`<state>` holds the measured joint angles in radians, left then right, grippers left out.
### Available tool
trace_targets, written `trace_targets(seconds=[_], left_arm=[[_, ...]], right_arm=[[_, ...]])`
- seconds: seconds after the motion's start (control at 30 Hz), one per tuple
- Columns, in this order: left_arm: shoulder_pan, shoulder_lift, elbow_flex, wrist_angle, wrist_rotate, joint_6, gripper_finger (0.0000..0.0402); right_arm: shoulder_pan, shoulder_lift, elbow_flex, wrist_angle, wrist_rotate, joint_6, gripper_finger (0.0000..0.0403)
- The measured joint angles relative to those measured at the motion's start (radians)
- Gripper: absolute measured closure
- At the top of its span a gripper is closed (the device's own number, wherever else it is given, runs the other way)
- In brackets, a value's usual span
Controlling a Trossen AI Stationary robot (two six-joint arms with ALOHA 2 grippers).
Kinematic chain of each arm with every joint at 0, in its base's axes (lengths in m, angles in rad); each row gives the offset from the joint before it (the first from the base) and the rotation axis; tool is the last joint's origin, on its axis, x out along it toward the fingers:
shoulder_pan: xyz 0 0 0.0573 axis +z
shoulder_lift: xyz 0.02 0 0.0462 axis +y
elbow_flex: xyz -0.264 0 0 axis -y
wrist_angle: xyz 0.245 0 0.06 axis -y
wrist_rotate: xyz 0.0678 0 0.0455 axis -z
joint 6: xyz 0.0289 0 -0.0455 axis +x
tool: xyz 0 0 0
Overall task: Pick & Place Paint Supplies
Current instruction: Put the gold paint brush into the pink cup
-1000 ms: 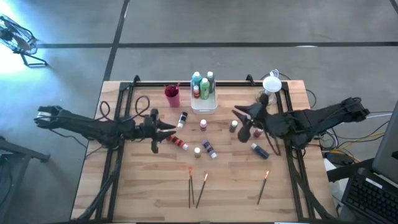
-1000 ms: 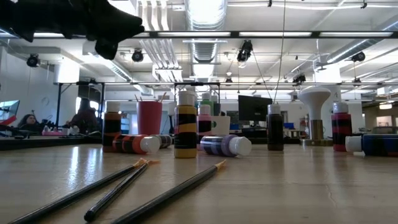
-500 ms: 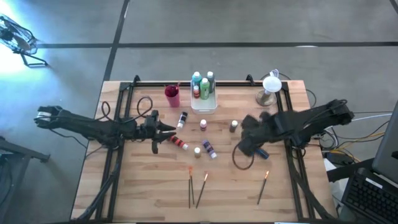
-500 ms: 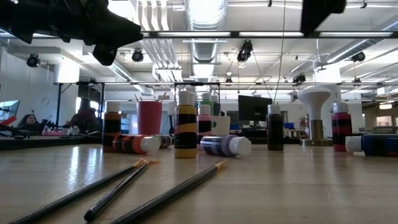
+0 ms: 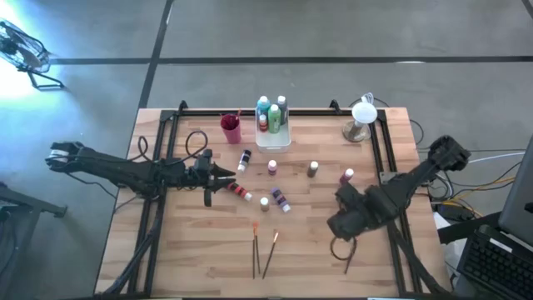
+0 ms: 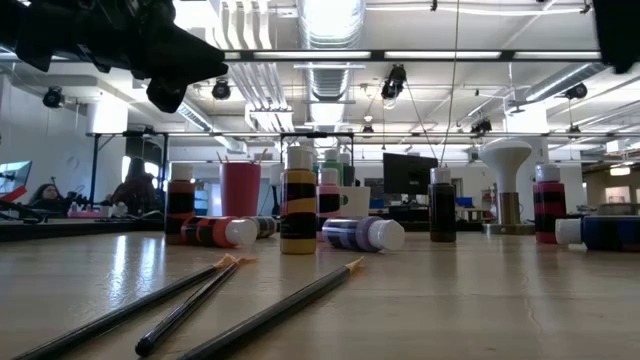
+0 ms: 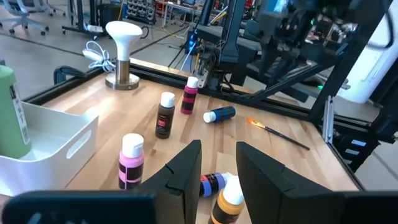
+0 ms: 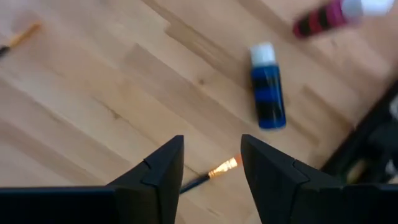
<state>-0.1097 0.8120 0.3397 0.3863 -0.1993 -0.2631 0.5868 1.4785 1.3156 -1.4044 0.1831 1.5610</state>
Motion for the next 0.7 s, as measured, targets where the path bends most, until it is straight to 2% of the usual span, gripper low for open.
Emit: trace_targets(seconds=[0.23, 0.5, 0.7], left_arm=[[0.000, 0.001, 0.000, -0.009, 0.000, -0.036, 0.0296], [0.000, 0.002, 0.000, -0.013, 0.000, -0.009, 0.0296], [0.000, 0.003, 0.000, -0.013, 0.000, -0.009, 0.0296]], right_arm=[[0.099, -0.043, -0.156, 0.031, -0.058, 0.249, 0.0230], [0.107, -0.108, -0.335, 0.147, -0.066, 0.303, 0.0215], [0.125, -0.147, -0.387, 0.261, -0.082, 0.335, 0.0225]])
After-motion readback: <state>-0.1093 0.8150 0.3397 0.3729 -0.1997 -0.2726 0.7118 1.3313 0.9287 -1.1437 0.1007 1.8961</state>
